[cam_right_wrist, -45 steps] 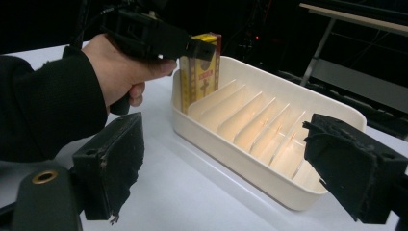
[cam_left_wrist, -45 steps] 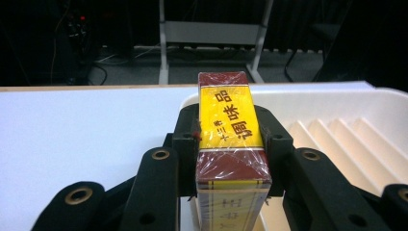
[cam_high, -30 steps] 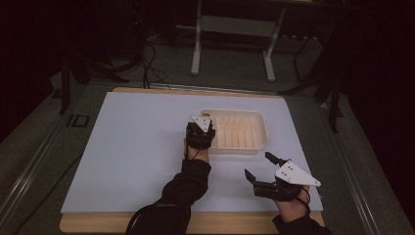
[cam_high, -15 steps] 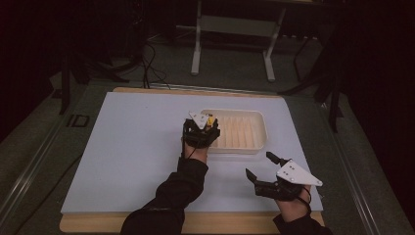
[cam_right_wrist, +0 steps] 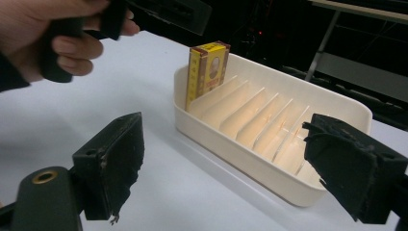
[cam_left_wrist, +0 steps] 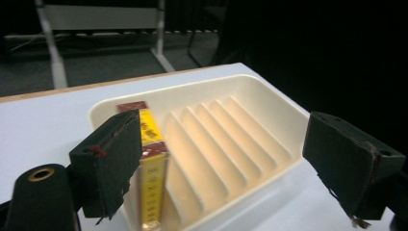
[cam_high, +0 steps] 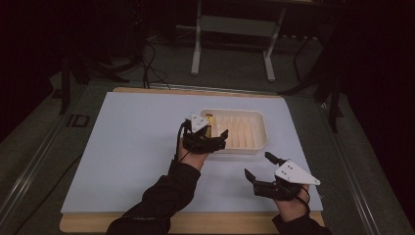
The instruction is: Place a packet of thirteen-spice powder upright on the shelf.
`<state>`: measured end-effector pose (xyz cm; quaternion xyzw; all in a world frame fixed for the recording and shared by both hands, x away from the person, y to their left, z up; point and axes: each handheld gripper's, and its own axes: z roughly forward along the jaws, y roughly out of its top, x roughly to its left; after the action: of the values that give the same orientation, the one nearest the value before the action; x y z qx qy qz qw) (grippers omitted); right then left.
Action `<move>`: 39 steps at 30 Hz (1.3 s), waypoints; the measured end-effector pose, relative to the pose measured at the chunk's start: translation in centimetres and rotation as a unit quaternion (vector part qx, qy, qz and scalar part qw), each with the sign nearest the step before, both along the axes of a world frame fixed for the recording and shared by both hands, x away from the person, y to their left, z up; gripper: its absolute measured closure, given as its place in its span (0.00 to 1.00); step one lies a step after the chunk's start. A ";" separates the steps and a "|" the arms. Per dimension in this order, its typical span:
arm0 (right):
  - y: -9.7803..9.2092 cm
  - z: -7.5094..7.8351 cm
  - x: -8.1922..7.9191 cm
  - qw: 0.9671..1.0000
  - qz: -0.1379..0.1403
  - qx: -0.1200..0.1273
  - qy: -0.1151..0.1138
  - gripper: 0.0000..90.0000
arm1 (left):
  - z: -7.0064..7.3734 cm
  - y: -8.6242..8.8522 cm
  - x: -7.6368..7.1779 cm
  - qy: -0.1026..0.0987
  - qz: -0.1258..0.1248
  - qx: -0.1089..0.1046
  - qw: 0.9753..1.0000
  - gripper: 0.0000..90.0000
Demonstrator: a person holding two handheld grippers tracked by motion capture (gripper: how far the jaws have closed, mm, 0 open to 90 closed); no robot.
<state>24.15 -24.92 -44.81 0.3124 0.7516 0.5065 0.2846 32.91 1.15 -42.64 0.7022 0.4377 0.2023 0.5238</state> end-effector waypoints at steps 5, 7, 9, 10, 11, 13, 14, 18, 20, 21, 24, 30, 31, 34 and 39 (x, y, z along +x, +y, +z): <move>-0.1 0.0 0.0 1.000 0.001 0.001 0.000 0.15 | 0.7 0.1 -1.2 -0.004 -0.029 -0.005 1.000 0.09; -0.1 0.0 0.0 1.000 0.001 0.001 0.001 0.15 | 0.8 0.2 -1.6 -0.011 -0.034 -0.004 0.999 0.09; -0.1 0.0 0.0 1.000 0.001 0.001 0.002 0.15 | 0.9 0.4 -2.1 -0.016 -0.045 -0.003 0.999 0.08; -0.1 0.0 0.0 1.000 0.002 0.001 0.002 0.15 | 0.9 0.4 -2.3 -0.018 -0.049 -0.004 0.999 0.08; -0.1 0.0 0.0 1.000 0.002 0.001 0.002 0.15 | 0.9 0.5 -2.5 -0.020 -0.053 -0.004 0.998 0.08; -0.1 0.0 0.0 1.000 0.003 0.000 0.004 0.15 | 0.9 0.7 -3.0 -0.022 -0.062 -0.004 0.998 0.08; 0.0 0.0 0.0 1.000 0.003 0.000 0.004 0.15 | 0.9 0.8 -3.3 -0.024 -0.068 -0.008 0.997 0.08; 0.0 -0.1 0.0 1.000 0.003 -0.001 0.006 0.15 | 0.8 0.9 -4.4 -0.033 -0.094 -0.005 0.995 0.08; 0.1 -0.1 0.0 1.000 0.003 -0.001 0.005 0.15 | 0.7 1.0 -4.7 -0.035 -0.095 -0.005 0.995 0.08; 0.1 -0.1 0.0 1.000 0.003 -0.001 0.004 0.15 | 0.7 1.1 -5.1 -0.034 -0.102 -0.008 0.994 0.08; 0.1 -0.1 0.0 1.000 0.005 -0.002 0.005 0.15 | 0.5 1.2 -5.9 -0.038 -0.117 -0.003 0.992 0.08; 0.2 -0.2 -0.1 1.000 0.006 -0.004 0.005 0.15 | 0.1 1.9 -7.1 -0.063 -0.168 -0.009 0.984 0.08; 0.2 -0.2 -0.1 1.000 0.006 -0.004 0.005 0.15 | 0.0 2.1 -7.3 -0.063 -0.176 -0.009 0.982 0.08; 0.2 -0.2 0.0 1.000 0.005 -0.004 0.005 0.15 | -0.2 2.5 -7.7 -0.064 -0.180 -0.006 0.982 0.08; 0.2 -0.2 0.0 1.000 0.005 -0.004 0.007 0.15 | -0.9 2.8 -8.5 -0.057 -0.191 -0.005 0.980 0.08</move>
<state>24.19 -24.72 -45.02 0.3111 0.7568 0.5029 0.2784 24.39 3.91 -43.56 0.7577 0.2659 0.1357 0.5803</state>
